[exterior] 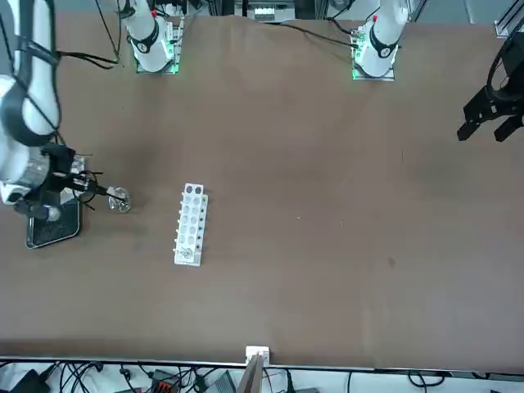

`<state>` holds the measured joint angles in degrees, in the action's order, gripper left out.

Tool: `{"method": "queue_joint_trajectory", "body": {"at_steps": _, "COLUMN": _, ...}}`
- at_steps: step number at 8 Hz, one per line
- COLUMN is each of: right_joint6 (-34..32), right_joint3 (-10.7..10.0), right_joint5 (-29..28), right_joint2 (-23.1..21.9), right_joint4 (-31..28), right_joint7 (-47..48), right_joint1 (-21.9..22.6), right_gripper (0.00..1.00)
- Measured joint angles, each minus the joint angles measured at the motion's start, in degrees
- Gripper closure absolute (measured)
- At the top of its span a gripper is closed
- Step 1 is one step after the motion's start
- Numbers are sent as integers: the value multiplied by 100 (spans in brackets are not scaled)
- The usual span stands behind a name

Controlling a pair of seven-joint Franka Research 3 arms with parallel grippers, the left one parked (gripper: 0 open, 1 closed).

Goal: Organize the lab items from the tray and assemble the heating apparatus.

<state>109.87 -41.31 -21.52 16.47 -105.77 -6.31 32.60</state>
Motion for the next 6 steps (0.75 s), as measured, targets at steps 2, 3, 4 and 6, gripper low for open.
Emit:
{"method": "queue_joint_trajectory", "body": {"at_steps": 2, "right_joint6": 894, "right_joint3": -3, "right_joint5": 159, "right_joint2": -375, "right_joint4": -907, "right_joint7": -130, "right_joint1": 104, "right_gripper": 93}}
{"method": "queue_joint_trajectory", "body": {"at_steps": 3, "right_joint6": 1259, "right_joint3": -6, "right_joint5": 174, "right_joint2": -510, "right_joint4": -1248, "right_joint7": -288, "right_joint1": 107, "right_gripper": 93}}
{"method": "queue_joint_trajectory", "body": {"at_steps": 4, "right_joint6": 1508, "right_joint3": -11, "right_joint5": 175, "right_joint2": -573, "right_joint4": -1429, "right_joint7": -378, "right_joint1": 107, "right_gripper": 93}}
{"method": "queue_joint_trajectory", "body": {"at_steps": 6, "right_joint6": 1764, "right_joint3": -10, "right_joint5": 174, "right_joint2": -575, "right_joint4": -1560, "right_joint7": -393, "right_joint1": 126, "right_gripper": 93}}
